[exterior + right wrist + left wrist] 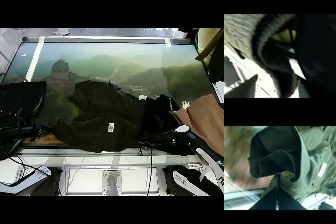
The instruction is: Fold the clothes and pants, and hang the long-sleeved shirts on hangers.
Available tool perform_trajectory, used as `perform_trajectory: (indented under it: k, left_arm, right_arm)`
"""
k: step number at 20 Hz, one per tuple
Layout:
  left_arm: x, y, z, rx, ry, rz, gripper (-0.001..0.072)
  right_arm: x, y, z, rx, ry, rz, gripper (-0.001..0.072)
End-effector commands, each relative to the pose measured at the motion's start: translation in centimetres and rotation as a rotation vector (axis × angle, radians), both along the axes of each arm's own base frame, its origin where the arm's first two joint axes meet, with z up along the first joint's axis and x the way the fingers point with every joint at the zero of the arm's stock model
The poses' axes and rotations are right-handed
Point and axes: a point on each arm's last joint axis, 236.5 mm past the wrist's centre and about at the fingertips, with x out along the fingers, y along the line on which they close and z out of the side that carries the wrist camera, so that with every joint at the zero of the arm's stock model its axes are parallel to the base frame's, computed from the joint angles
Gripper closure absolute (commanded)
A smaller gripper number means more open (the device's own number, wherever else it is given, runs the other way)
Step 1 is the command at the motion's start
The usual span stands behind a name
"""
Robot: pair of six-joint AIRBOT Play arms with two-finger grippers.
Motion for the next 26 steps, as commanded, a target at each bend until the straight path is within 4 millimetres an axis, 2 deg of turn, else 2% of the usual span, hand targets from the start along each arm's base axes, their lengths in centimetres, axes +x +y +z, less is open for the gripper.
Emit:
perform_trajectory:
  k: [1, 3, 5, 6, 8, 10, 11, 12, 13, 14, 15, 16, 18, 20, 22, 23, 25, 26]
  left_arm:
    - [0.1, 0.2, -0.1, 0.007, -0.003, 0.005, 0.0698]
    - [0.2, 0.1, 0.1, 0.001, -0.003, 0.011, 0.0699]
    - [0.8, -0.4, 1.5, -0.038, -0.036, 0.007, 0.0699]
    - [1.4, -0.5, 2.9, -0.052, -0.073, 0.002, 0.0699]
    - [3.1, -0.6, 7.2, -0.069, -0.193, -0.001, 0.0699]
    - [5.4, -1.1, 14.2, -0.105, -0.385, 0.02, 0.0699]
    - [6.7, -1.2, 18.6, -0.122, -0.522, 0.045, 0.0699]
    - [7.7, -1.4, 23.9, -0.158, -0.689, 0.078, 0.07]
    - [8.1, -1.4, 29.8, -0.206, -0.872, 0.124, 0.07]
    - [7.8, -1.2, 34.8, -0.225, -1.021, 0.167, 0.0701]
    - [7.3, -1.4, 37.8, -0.181, -1.111, 0.18, 0.0702]
    - [6.7, -2.0, 39.0, -0.075, -1.141, 0.156, 0.0703]
    - [5.6, -2.5, 38.1, 0.22, -1.037, 0.106, 0.0703]
    - [3.8, -1.1, 37.9, 0.523, -0.932, 0.121, 0.0702]
    - [2.0, -0.7, 40.2, 0.731, -0.944, 0.128, 0.0702]
    - [1.6, -0.9, 41.5, 0.782, -0.964, 0.117, 0.0702]
    - [2.1, -0.3, 42.8, 0.825, -0.963, 0.117, 0.0702]
    - [2.5, 0.7, 43.0, 0.846, -0.931, 0.13, 0.0702]
  right_arm:
    - [0.6, 1.2, 0.4, 0.023, -0.019, -0.017, 0.0444]
    - [0.6, 1.5, 0.9, 0.044, -0.023, -0.013, 0.0663]
    - [-0.2, 2.5, 3.6, 0.123, -0.06, 0.093, 0.0679]
    - [-0.5, 3.0, 5.5, 0.166, -0.078, 0.143, 0.0679]
    - [-0.4, 3.7, 10.4, 0.244, -0.153, 0.239, 0.068]
    - [0.9, 4.2, 16.4, 0.28, -0.246, 0.257, 0.068]
    - [2.0, 4.3, 19.6, 0.274, -0.32, 0.247, 0.0679]
    - [2.8, 4.3, 22.7, 0.266, -0.406, 0.242, 0.068]
    - [3.5, 4.3, 26.1, 0.258, -0.503, 0.241, 0.068]
    - [4.0, 4.4, 29.5, 0.253, -0.589, 0.238, 0.068]
    - [4.2, 4.4, 32.2, 0.25, -0.646, 0.232, 0.068]
    - [4.3, 4.3, 34.8, 0.247, -0.699, 0.223, 0.068]
    - [4.1, 4.2, 39.3, 0.242, -0.797, 0.208, 0.0681]
    - [3.9, 4.1, 42.3, 0.241, -0.855, 0.179, 0.0681]
    - [4.2, 3.8, 43.8, 0.224, -0.871, 0.139, 0.0681]
    - [4.3, 3.7, 44.3, 0.221, -0.866, 0.128, 0.0681]
    - [4.5, 3.7, 44.9, 0.226, -0.857, 0.115, 0.0681]
    - [4.7, 3.7, 45.0, 0.231, -0.837, 0.104, 0.0681]
